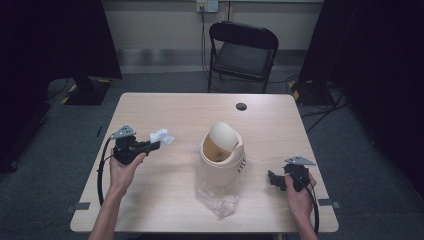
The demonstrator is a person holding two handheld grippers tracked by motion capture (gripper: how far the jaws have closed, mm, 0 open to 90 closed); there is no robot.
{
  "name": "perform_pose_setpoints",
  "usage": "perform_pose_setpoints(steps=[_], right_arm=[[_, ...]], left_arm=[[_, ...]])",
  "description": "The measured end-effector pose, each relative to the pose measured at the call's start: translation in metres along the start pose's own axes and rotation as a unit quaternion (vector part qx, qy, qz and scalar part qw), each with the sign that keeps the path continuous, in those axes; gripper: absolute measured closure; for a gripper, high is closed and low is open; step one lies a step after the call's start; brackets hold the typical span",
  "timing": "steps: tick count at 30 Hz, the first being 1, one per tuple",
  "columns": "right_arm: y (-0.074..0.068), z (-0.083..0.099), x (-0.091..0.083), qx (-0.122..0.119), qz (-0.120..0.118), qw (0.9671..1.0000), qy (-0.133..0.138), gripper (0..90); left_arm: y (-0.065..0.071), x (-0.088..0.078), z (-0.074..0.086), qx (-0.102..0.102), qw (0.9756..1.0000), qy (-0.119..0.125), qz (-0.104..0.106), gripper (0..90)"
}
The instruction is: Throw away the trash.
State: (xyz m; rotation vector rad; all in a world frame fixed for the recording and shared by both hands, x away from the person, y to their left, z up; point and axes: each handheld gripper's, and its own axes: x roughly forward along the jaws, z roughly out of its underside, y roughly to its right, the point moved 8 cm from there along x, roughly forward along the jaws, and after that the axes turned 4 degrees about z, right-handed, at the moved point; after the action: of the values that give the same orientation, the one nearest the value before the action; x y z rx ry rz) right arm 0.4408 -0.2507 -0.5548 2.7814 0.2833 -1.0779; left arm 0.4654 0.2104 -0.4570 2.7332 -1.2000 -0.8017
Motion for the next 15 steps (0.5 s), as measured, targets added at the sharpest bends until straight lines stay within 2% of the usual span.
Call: perform_pose_setpoints(steps=[4,8,11,12,15], right_arm=[[0.000,0.000,0.000,0.000,0.000,1.0000,0.000,10.6],[0.000,0.000,0.000,0.000,0.000,1.0000,0.000,10.6],[0.000,0.000,0.000,0.000,0.000,1.0000,0.000,10.6],[0.000,0.000,0.000,0.000,0.000,1.0000,0.000,10.6],[0.000,0.000,0.000,0.000,0.000,1.0000,0.000,10.6]], left_arm=[[0.008,-0.007,0.003,0.002,1.0000,0.002,0.002,80.0],[0.017,-0.011,0.000,0.009,0.9999,0.005,0.008,80.1],[0.032,-0.011,-0.005,0.016,0.9996,0.008,0.023,80.1],[0.032,-0.011,-0.005,0.016,0.9996,0.008,0.023,80.1],[0.043,-0.008,-0.007,0.028,0.9991,0.002,0.030,80.0]])
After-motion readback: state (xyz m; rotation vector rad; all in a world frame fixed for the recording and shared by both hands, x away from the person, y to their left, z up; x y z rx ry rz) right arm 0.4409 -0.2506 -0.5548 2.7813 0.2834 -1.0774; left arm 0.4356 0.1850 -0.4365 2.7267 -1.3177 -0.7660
